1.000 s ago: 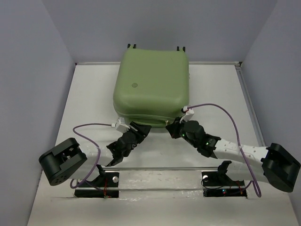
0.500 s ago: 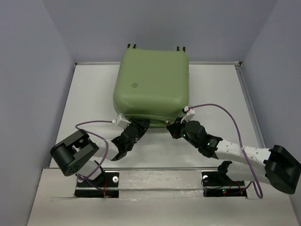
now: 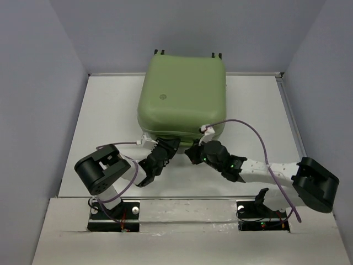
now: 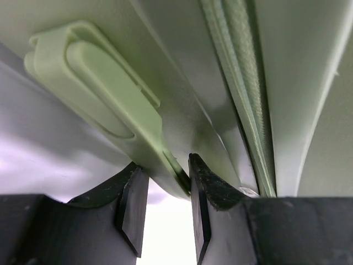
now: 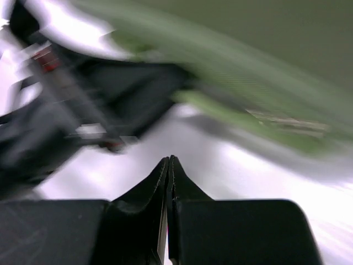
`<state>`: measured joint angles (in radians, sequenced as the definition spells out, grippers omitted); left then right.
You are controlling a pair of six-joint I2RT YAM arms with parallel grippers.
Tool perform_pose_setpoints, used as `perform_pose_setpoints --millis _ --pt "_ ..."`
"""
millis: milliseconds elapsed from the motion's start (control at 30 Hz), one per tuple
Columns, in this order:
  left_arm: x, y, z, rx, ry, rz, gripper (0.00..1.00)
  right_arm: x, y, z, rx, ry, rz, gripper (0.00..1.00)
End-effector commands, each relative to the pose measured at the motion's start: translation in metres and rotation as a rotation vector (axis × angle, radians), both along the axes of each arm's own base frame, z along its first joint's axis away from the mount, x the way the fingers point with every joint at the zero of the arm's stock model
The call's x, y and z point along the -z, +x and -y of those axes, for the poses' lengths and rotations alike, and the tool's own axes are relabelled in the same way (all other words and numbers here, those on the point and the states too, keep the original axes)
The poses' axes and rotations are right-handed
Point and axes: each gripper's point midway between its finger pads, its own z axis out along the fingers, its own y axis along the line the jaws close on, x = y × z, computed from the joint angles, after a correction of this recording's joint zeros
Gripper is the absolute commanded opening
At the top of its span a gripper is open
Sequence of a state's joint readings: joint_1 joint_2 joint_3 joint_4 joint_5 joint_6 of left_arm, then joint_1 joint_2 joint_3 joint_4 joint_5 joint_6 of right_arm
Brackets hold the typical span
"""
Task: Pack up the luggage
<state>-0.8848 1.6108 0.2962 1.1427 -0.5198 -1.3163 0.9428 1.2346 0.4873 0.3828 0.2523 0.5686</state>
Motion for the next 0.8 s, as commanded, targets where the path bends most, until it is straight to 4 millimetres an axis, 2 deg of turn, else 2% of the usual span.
perform_pose_setpoints --millis 0,67,167,233,367,400,467,500,567,600,633,700,767 --pt "-0.028 -0.013 0.048 0.17 0.028 0.124 0.06 -0.05 -0.057 -0.099 -0.366 0.085 0.06 0.07" --pt "-0.028 -0.015 0.047 0.175 0.008 0.131 0.06 -0.074 -0.066 -0.128 -0.449 0.122 0.099 0.07" --pt "-0.02 -0.019 0.041 0.176 0.012 0.116 0.06 -0.081 -0.082 -0.15 -0.511 0.13 0.105 0.07" --pt "-0.02 -0.02 0.039 0.173 0.013 0.116 0.06 -0.074 -0.087 -0.152 -0.509 0.113 0.098 0.07" --pt "-0.019 -0.022 0.033 0.163 0.03 0.112 0.06 -0.047 -0.072 -0.109 -0.322 0.051 0.05 0.07" --pt "-0.021 -0.022 0.033 0.163 0.03 0.115 0.06 -0.037 -0.06 -0.08 -0.197 -0.006 0.04 0.07" --pt "-0.021 -0.022 0.033 0.166 0.031 0.114 0.06 -0.019 -0.054 -0.047 -0.098 -0.102 0.023 0.08" --pt "-0.021 -0.022 0.034 0.169 0.034 0.116 0.06 -0.017 -0.04 -0.024 -0.008 -0.11 0.019 0.16" --pt "-0.022 -0.023 0.035 0.177 0.034 0.118 0.06 -0.011 -0.03 0.0 0.052 -0.141 0.002 0.27" --pt "-0.022 -0.023 0.036 0.179 0.036 0.12 0.06 -0.016 -0.016 0.016 0.108 -0.128 0.004 0.32" --pt "-0.022 -0.023 0.036 0.18 0.036 0.118 0.06 -0.015 -0.011 0.024 0.123 -0.129 -0.002 0.42" --pt "-0.023 -0.024 0.036 0.185 0.035 0.119 0.06 -0.013 0.001 0.043 0.174 -0.136 -0.006 0.46" --pt "-0.024 -0.024 0.037 0.191 0.035 0.119 0.06 -0.015 0.009 0.051 0.204 -0.16 0.004 0.47"
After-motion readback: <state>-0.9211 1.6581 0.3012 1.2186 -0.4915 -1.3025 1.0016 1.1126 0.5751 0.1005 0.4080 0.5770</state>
